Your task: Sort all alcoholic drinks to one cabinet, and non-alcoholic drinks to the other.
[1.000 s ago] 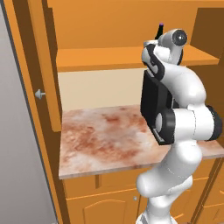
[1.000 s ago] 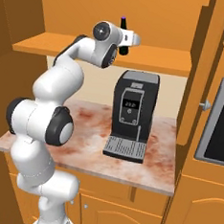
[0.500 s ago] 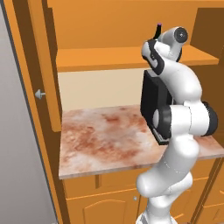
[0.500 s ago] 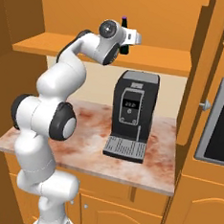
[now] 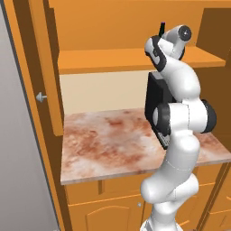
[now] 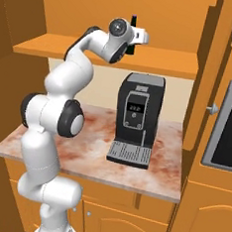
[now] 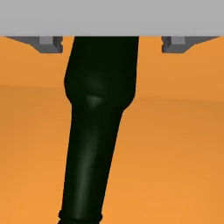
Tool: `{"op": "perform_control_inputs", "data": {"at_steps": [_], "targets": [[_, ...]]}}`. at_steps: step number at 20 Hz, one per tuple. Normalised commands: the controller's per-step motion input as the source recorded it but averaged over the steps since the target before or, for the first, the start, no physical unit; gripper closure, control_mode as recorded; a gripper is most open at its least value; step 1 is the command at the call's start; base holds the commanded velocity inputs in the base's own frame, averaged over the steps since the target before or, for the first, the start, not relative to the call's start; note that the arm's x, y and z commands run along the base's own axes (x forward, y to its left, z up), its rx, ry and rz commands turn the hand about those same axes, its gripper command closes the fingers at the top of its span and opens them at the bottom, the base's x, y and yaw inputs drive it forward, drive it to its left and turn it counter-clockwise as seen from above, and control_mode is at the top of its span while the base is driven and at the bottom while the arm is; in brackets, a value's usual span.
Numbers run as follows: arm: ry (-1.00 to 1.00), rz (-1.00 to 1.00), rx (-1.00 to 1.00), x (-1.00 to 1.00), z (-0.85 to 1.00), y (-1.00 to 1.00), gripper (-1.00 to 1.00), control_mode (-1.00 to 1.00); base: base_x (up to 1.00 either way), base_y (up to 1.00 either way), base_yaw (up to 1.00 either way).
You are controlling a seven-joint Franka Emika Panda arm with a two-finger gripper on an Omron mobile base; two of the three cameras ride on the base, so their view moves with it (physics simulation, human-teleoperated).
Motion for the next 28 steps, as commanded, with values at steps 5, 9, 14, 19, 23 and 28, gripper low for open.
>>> {"op": "perform_control_inputs", "data": {"at_steps": [5,9,14,19,23,28], "targets": [[0.00,0.01,0.00,0.24,-0.06,0.00,-1.00,-1.00,0.00,0.00,0.00],[0.00,0.01,0.00,0.04,0.00,0.00,-1.00,-1.00,0.00,0.00,0.00],[0.00,0.01,0.00,-0.43,0.00,0.08,-1.00,-1.00,0.00,0.00,0.00],[0.00,0.00,0.00,-0.89,-0.09,0.43,-1.00,-1.00,0.00,0.00,0.00],[0.00,0.00,0.00,-0.94,-0.07,0.56,-1.00,-1.00,0.00,0.00,0.00],[0.01,-0.03,0.00,-1.00,-0.19,0.68,-1.00,-1.00,0.00,0.00,0.00]]}}
